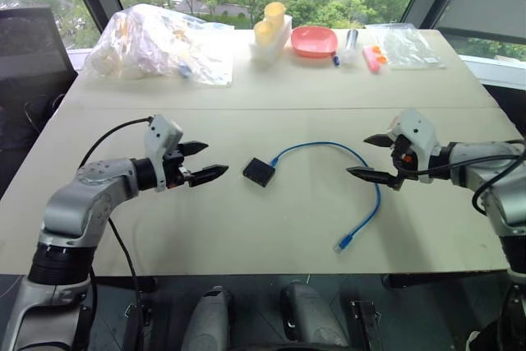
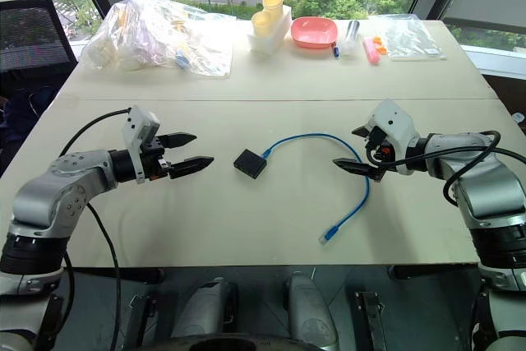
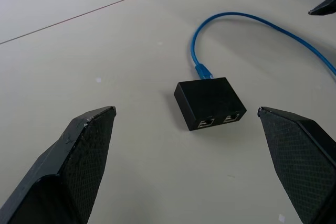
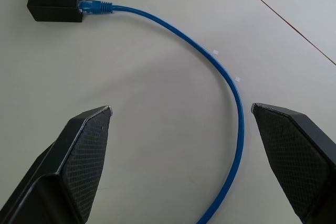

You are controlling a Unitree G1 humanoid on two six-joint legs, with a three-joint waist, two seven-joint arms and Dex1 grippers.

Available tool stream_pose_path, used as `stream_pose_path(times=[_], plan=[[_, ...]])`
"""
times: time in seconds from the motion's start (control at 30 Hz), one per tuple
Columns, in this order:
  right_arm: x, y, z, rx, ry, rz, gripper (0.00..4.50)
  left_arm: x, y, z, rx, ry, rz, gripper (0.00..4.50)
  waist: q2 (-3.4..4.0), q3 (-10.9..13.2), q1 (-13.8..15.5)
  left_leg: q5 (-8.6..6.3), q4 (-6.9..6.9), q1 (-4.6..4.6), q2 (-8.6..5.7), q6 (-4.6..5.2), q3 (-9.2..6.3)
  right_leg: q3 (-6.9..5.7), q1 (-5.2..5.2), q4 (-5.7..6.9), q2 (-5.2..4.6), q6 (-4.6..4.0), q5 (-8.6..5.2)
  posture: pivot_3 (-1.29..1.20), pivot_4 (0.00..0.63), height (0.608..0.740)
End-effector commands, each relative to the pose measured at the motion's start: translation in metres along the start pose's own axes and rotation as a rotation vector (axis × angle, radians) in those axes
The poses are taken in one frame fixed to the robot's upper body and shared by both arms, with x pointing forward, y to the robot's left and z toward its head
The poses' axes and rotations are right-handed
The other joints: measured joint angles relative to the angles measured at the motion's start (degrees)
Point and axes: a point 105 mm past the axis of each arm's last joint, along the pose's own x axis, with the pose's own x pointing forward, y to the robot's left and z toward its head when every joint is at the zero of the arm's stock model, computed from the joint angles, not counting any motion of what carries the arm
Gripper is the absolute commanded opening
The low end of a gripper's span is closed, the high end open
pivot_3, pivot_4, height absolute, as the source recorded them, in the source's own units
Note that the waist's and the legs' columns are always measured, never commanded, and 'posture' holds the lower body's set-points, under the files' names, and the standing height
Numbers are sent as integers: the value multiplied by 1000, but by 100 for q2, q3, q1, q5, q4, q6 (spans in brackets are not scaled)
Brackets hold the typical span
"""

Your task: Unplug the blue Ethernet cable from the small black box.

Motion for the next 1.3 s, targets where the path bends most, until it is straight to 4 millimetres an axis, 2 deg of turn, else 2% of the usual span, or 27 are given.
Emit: stream_pose_path(times=[0.03,0.73,0.9,1.07,1.13,1.2,1.3], plan=[[-1,-6,12,-43,-33,-22,4456,1,-4,14,55,-36,-25,4500,0,0,1,0,0,0,0,0,0,0,0,0,0,0,0,0,150,735],[13,-11,17,-114,-31,-3,4456,-4,0,13,61,-22,6,4500,0,0,-7,0,3,1,1,0,0,0,0,6,-2,0,0,0,150,735],[19,-11,31,-153,-49,12,4456,-7,-1,19,52,-50,3,4500,0,0,-21,0,5,4,1,0,-1,1,0,12,-3,0,1,0,150,735],[64,-5,55,-396,14,78,4456,-15,6,21,78,-25,-8,4500,0,1,-69,0,5,22,1,0,6,7,0,21,1,-2,2,0,150,735],[85,3,61,-542,64,146,4456,-19,8,21,88,5,-31,4500,0,1,-66,0,7,23,1,0,5,6,1,27,5,-3,1,0,150,735],[114,8,68,-728,134,195,4456,-28,1,18,81,58,-98,4500,1,1,-88,0,6,23,0,0,11,6,0,28,7,-3,2,0,150,735],[139,12,82,-872,151,237,4456,-38,-6,12,80,118,-139,4500,4,4,-121,0,0,19,1,-1,12,6,-5,27,0,-3,1,0,150,735]])
